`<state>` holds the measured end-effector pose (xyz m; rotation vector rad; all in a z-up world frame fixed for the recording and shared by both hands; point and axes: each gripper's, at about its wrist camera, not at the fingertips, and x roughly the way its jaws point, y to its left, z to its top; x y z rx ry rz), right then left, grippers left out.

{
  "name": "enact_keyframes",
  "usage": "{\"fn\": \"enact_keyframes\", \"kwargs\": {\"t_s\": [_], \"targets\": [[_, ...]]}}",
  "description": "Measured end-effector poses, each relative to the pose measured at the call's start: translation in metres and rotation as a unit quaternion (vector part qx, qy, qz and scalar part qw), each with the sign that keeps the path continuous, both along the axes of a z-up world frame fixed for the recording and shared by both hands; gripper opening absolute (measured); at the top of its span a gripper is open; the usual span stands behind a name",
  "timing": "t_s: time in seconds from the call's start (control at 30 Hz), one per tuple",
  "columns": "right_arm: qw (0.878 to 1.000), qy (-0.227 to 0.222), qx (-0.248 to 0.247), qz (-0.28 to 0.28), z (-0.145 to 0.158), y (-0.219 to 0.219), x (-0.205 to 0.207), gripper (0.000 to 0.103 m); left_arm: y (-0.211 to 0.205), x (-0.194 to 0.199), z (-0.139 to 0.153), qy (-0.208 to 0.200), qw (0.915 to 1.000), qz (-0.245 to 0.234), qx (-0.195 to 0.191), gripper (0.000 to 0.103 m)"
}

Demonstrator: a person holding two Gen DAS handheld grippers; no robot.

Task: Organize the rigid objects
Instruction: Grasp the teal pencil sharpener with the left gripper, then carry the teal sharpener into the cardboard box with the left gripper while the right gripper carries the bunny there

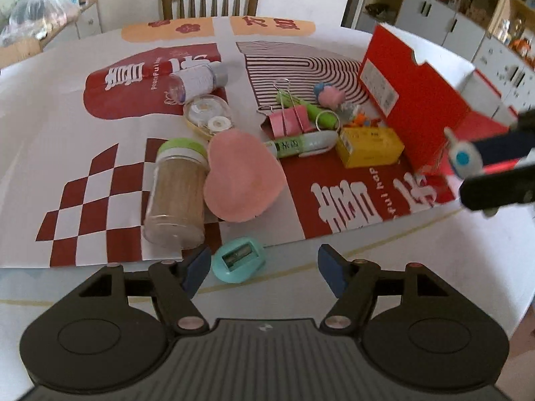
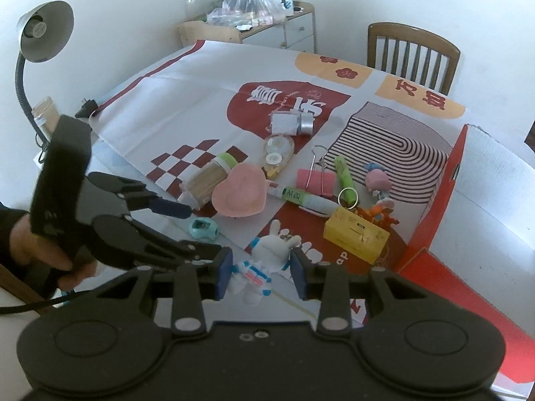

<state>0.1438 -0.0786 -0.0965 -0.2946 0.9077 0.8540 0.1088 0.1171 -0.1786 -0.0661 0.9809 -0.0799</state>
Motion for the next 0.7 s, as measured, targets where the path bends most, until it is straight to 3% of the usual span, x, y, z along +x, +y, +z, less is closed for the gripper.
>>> {"fn": "enact_keyframes", "kwargs": {"t_s": [0.2, 0.47, 0.7], "targets": [[1.0, 0.003, -0.003, 0.016, -0.002, -0.006, -0.001, 0.036, 0.0, 0.005, -0.013, 0.005, 0.9989, 0.041, 0.023, 0.067], [1.0, 0.005, -0.01, 0.023, -0.004, -0.015, -0.002, 0.036, -0.006, 0.008, -0.017, -0.004, 0.9963, 0.068, 0.053, 0.038], [0.999, -0.003, -0.018, 0.028, 0.0, -0.022, 0.0, 0.036, -0.009, 0.004, -0.005, -0.015, 0.9952, 0.088, 0.039, 0.038]]}}
